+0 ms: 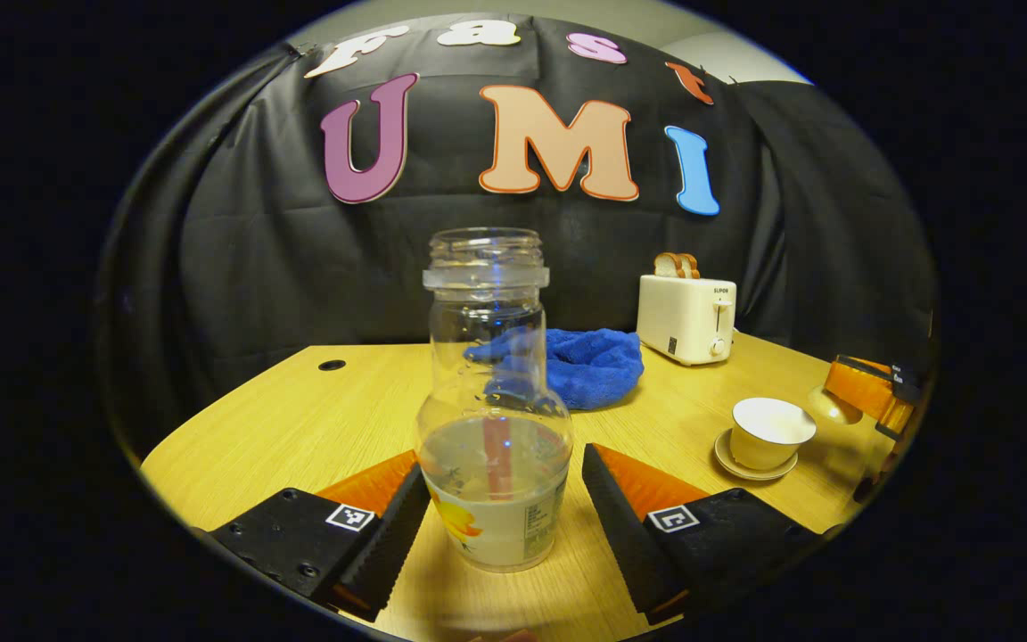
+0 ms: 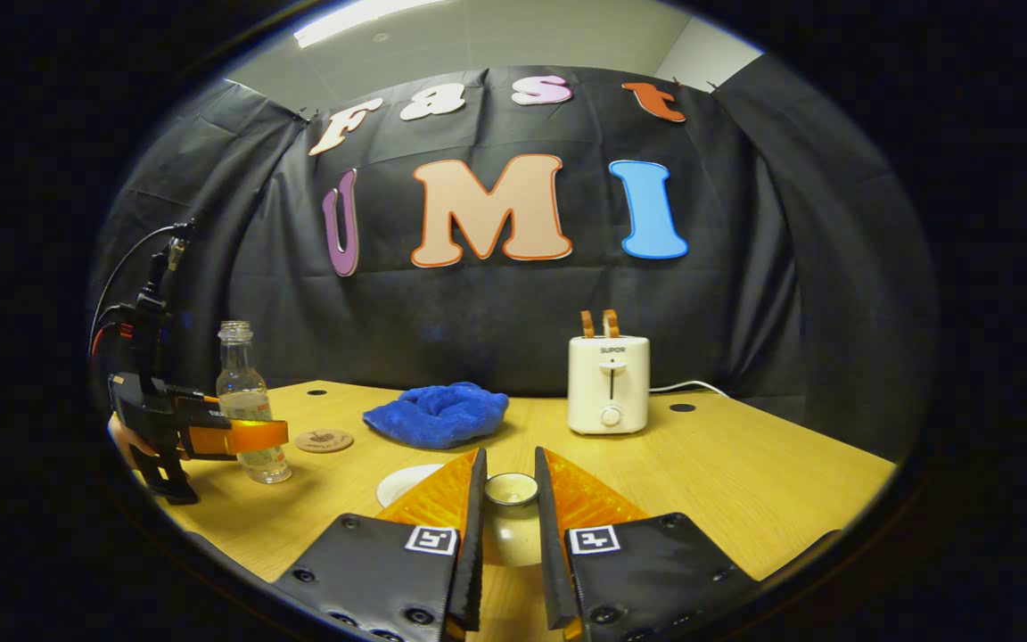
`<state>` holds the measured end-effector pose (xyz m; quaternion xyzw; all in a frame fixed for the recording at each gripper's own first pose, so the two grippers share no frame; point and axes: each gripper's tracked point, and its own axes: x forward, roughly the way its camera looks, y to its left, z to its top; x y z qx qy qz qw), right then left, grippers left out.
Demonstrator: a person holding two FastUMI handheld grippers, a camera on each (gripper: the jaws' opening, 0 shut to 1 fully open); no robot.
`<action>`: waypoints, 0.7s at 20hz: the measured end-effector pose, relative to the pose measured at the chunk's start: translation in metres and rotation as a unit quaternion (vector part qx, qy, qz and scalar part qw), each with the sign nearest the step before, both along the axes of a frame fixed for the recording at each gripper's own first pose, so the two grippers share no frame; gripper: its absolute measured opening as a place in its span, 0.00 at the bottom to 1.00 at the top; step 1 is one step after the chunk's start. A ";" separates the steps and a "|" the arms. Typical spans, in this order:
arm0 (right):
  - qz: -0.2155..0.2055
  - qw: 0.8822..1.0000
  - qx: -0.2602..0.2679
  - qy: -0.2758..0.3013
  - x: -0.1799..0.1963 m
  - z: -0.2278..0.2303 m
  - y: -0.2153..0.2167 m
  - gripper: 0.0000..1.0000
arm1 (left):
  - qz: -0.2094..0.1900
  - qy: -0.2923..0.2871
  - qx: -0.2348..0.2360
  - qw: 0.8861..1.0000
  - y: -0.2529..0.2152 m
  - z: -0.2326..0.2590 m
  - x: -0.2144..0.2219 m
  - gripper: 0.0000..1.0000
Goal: Open the teacup lid with one hand, grasp the water bottle and pour water into the teacup with the other hand; after pouring, place the water bottle on the coaster and then close the teacup lid.
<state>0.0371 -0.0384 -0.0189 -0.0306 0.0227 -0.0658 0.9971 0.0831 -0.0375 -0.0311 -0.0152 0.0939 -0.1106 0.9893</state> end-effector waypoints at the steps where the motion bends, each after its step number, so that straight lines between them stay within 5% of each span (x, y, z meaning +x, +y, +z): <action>1: -0.013 1.000 -0.001 -0.002 -0.005 0.001 -0.007 0.31 | -0.005 0.011 0.004 1.000 -0.002 -0.003 0.003 0.95; 3: -0.020 1.000 -0.002 -0.003 -0.008 0.002 -0.009 0.31 | -0.001 0.011 0.002 1.000 -0.001 -0.002 0.007 0.95; 6: -0.026 1.000 -0.002 -0.002 -0.008 0.000 -0.012 0.31 | 0.005 0.017 0.005 1.000 0.000 -0.002 0.007 0.75; 10: -0.050 0.999 -0.004 -0.003 -0.009 0.002 -0.020 0.31 | 0.032 0.018 0.021 0.999 0.003 -0.003 0.006 0.71; 14: -0.056 0.998 -0.005 -0.003 -0.010 0.001 -0.025 0.31 | 0.035 0.014 0.101 0.994 -0.013 -0.001 0.003 0.68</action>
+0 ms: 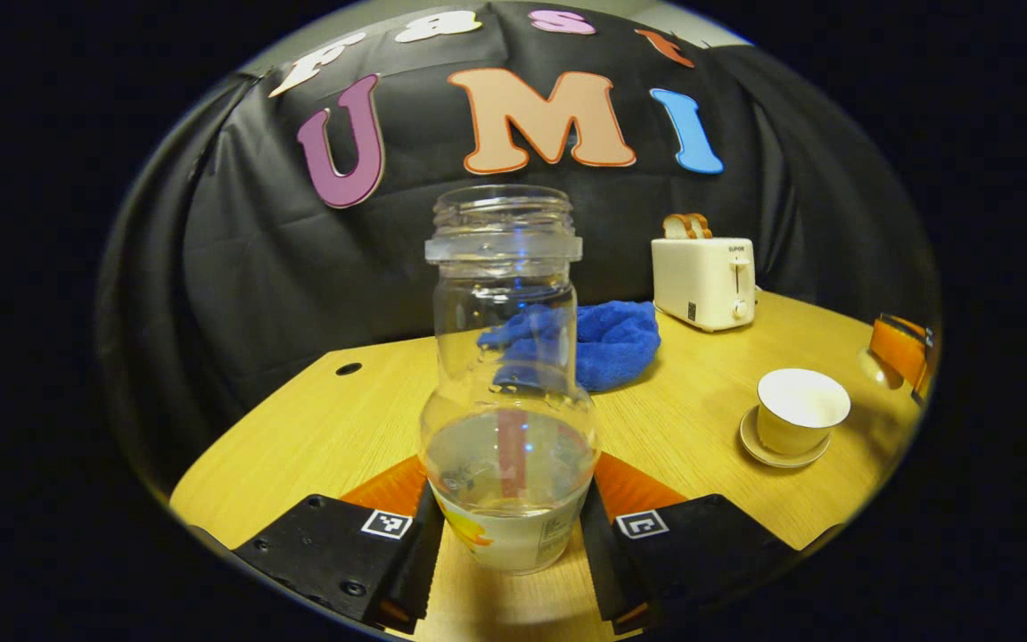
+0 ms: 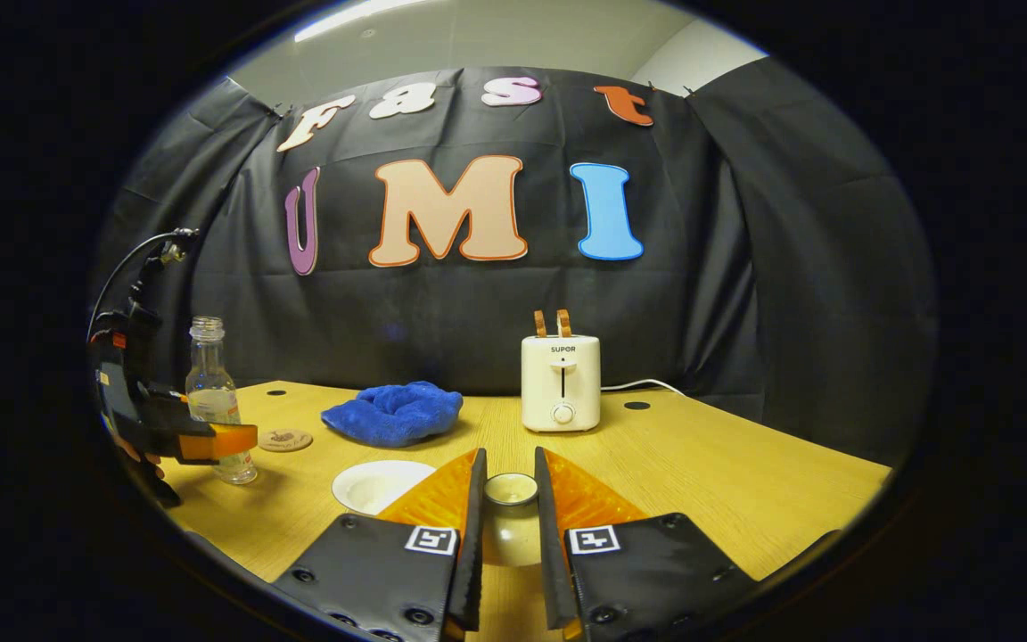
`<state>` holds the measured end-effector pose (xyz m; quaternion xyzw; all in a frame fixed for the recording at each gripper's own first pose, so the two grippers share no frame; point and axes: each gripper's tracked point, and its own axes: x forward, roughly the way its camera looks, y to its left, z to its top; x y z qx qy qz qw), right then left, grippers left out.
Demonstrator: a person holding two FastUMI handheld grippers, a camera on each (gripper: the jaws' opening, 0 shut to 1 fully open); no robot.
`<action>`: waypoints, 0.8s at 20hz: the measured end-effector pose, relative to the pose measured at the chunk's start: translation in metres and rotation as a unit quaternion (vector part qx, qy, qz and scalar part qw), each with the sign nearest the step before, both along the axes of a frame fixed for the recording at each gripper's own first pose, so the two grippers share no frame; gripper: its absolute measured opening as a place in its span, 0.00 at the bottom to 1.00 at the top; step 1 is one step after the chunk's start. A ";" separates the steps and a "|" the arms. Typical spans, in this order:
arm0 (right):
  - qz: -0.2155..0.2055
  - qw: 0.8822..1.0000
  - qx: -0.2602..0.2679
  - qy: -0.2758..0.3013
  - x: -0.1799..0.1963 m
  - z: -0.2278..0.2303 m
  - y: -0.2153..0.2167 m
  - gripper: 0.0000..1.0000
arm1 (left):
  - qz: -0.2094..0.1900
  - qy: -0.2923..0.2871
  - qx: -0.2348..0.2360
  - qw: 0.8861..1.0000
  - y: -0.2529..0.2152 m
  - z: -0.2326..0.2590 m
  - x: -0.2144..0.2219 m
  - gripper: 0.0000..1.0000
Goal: Open the teacup lid with one hand, grasp the water bottle and pour water into the teacup with the other hand; after pouring, place the water bottle on the coaster and then close the teacup lid.
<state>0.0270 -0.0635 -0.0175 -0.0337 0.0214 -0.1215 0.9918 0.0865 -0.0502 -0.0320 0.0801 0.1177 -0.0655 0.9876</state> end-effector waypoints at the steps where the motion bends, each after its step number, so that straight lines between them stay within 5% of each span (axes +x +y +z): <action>1: -0.005 1.000 0.000 -0.001 -0.001 0.001 -0.005 0.31 | -0.002 -0.001 0.022 1.000 -0.005 0.002 0.000 0.67; 4: -0.029 1.000 -0.002 -0.003 -0.006 0.003 -0.028 0.31 | -0.005 -0.017 0.128 0.992 -0.017 0.012 0.001 0.67; 8: -0.056 0.998 -0.004 -0.006 -0.015 0.006 -0.056 0.31 | -0.019 -0.075 0.299 0.951 -0.038 0.037 0.008 0.67; 16: -0.064 0.998 -0.004 -0.005 -0.020 0.009 -0.074 0.31 | -0.031 -0.063 0.429 0.901 -0.058 0.035 0.022 0.67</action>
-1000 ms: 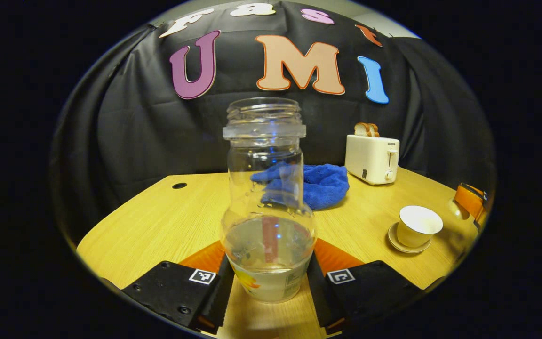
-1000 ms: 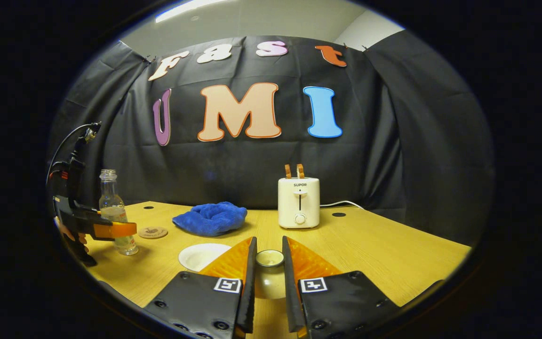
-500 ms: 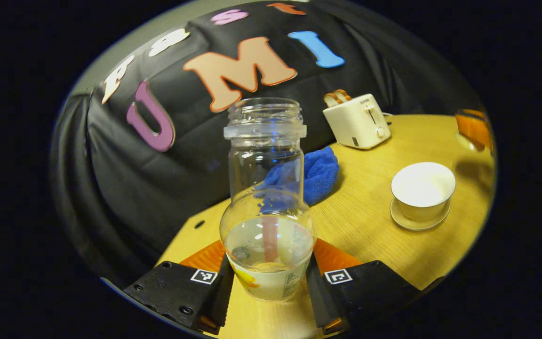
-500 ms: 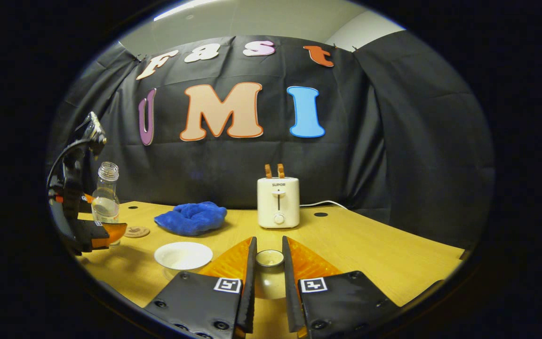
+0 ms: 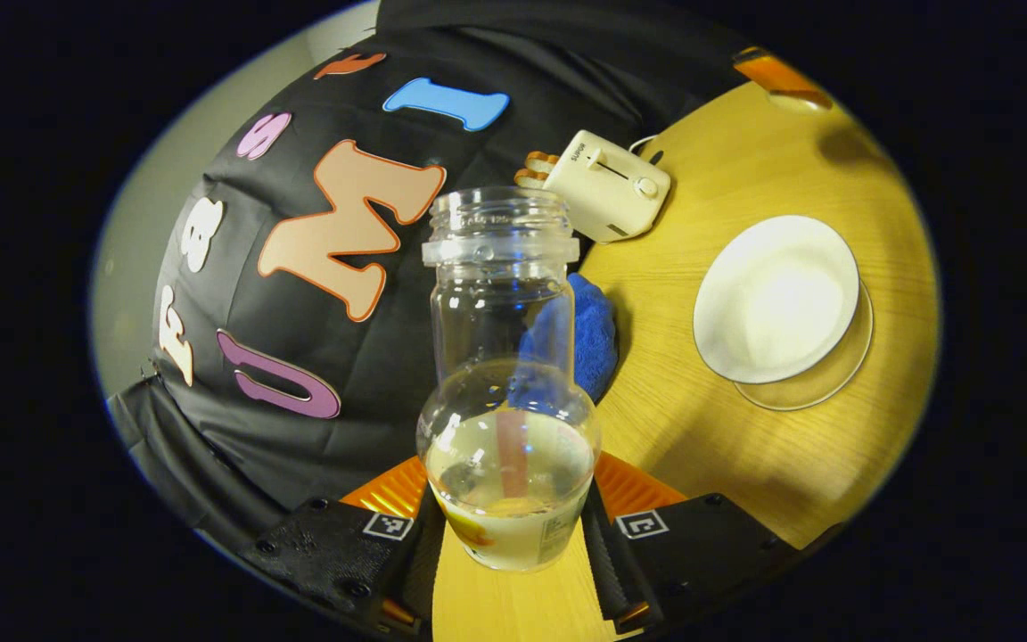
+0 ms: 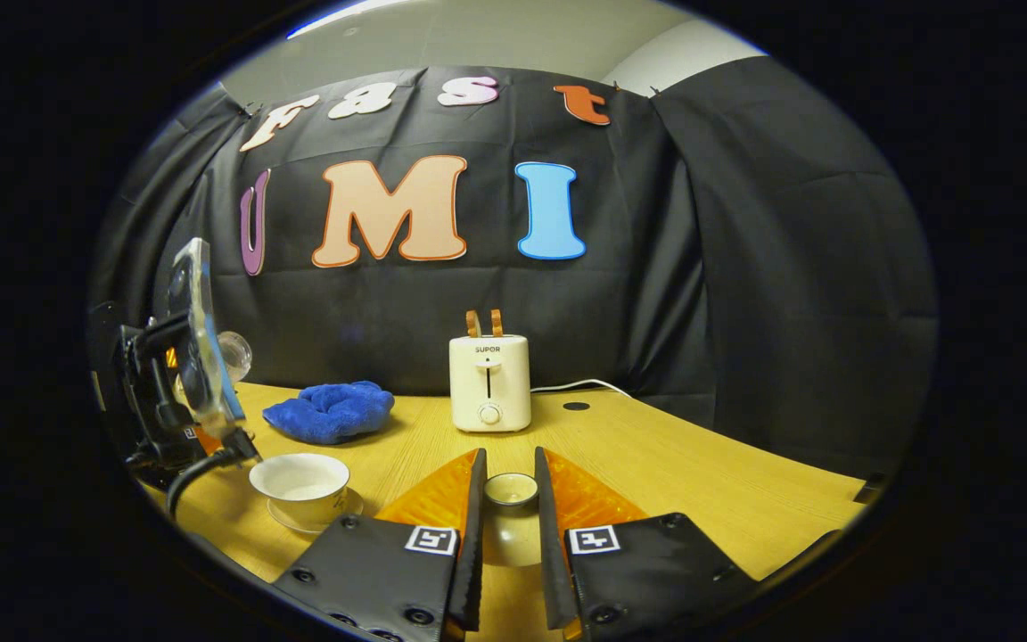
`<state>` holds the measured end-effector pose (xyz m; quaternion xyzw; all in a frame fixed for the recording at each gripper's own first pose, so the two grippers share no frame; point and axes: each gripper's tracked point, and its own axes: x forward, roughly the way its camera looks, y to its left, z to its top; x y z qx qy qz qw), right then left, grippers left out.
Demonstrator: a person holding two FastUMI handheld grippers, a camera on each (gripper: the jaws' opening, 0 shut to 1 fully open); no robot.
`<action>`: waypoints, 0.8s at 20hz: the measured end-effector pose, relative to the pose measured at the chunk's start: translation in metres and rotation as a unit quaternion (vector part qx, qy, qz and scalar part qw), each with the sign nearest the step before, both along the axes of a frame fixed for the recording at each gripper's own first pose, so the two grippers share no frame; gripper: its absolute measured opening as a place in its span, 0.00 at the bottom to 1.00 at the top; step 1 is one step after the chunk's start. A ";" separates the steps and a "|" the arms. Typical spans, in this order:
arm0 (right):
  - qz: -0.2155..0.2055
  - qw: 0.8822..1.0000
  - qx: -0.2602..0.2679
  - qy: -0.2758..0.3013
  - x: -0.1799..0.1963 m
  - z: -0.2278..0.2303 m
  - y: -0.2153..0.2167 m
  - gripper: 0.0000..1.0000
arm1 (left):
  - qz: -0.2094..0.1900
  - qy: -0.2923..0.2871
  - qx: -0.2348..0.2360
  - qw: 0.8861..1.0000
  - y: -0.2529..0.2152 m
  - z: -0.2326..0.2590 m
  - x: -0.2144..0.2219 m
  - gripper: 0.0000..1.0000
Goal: Open the teacup lid with one hand, grasp the water bottle and pour water into the teacup with the other hand; after pouring, place the water bottle on the coaster and then close the teacup lid.
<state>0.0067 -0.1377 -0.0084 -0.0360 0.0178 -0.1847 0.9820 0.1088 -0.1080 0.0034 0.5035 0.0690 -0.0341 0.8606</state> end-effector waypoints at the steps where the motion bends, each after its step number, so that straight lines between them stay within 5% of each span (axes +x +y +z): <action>1: 0.000 1.000 0.000 0.000 0.000 -0.001 0.000 0.31 | 0.002 0.001 0.013 1.000 0.003 0.000 -0.001 0.67; 16: -0.006 1.000 -0.001 0.000 -0.001 0.001 -0.003 0.31 | -0.015 -0.007 0.202 0.979 0.008 0.003 0.005 0.67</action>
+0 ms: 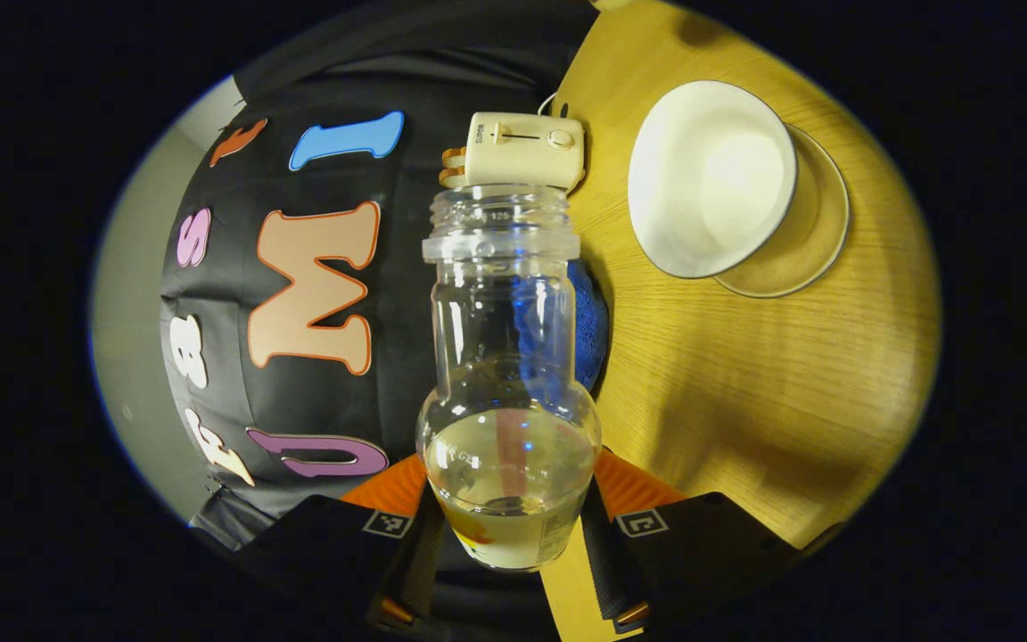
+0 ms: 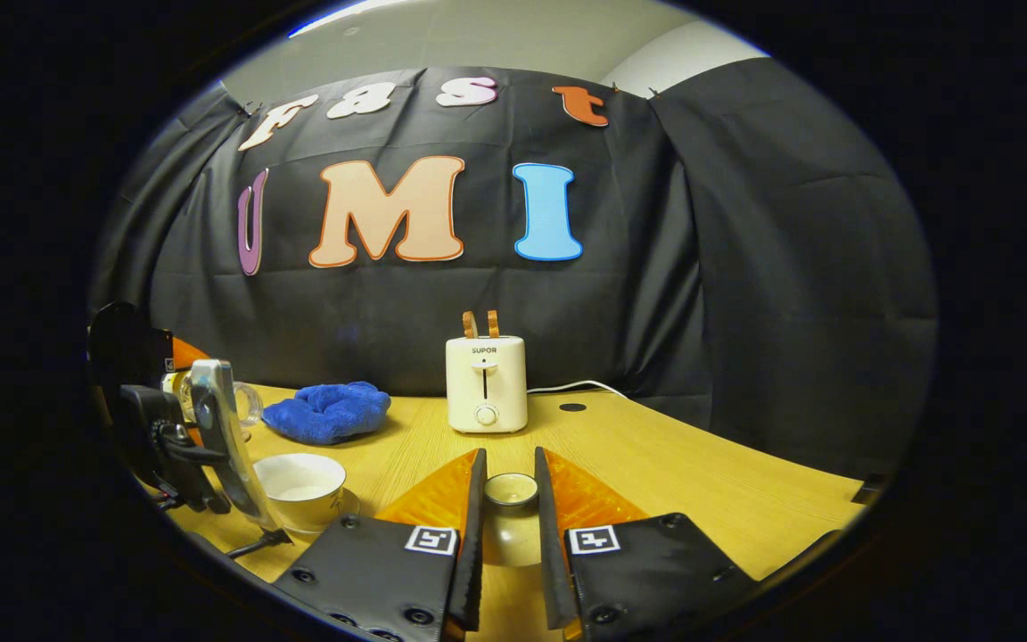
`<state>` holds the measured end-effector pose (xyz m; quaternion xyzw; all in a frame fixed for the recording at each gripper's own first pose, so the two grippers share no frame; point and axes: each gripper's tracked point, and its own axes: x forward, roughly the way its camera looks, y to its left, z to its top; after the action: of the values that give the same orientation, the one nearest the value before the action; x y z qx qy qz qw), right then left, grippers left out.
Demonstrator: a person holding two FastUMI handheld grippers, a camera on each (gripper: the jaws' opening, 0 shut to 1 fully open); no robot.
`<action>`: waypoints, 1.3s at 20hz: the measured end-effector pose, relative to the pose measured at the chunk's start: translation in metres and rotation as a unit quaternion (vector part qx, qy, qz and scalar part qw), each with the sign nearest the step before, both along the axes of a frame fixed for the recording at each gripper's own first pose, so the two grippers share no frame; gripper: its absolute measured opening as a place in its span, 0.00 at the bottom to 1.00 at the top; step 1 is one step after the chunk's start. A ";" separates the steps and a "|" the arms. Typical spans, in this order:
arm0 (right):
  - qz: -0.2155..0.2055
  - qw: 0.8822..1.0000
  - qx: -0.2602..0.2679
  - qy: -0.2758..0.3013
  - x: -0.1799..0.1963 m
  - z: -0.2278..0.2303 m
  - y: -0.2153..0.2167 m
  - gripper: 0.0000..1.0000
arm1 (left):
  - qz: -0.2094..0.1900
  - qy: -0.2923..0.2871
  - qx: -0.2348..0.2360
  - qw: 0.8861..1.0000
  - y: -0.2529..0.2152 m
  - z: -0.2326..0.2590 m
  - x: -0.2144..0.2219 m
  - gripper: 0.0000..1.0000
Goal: Open the teacup lid with one hand, grasp the water bottle and pour water into the teacup with the other hand; after pouring, place the water bottle on the coaster and then close the teacup lid.
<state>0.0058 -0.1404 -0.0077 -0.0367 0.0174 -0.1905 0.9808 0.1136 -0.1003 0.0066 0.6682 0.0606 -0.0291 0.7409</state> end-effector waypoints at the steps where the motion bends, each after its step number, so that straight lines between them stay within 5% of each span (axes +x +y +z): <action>1: 0.000 1.000 0.000 0.000 0.000 0.000 0.000 0.31 | -0.001 -0.004 0.011 1.000 -0.001 0.001 0.000 0.67; 26: 0.000 1.000 0.000 0.000 0.000 0.001 0.000 0.31 | -0.019 -0.049 0.163 0.985 -0.011 0.038 0.000 0.67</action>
<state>0.0058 -0.1406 -0.0067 -0.0367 0.0178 -0.1902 0.9809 0.1133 -0.1117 0.0448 0.7817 0.0154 0.0001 0.6235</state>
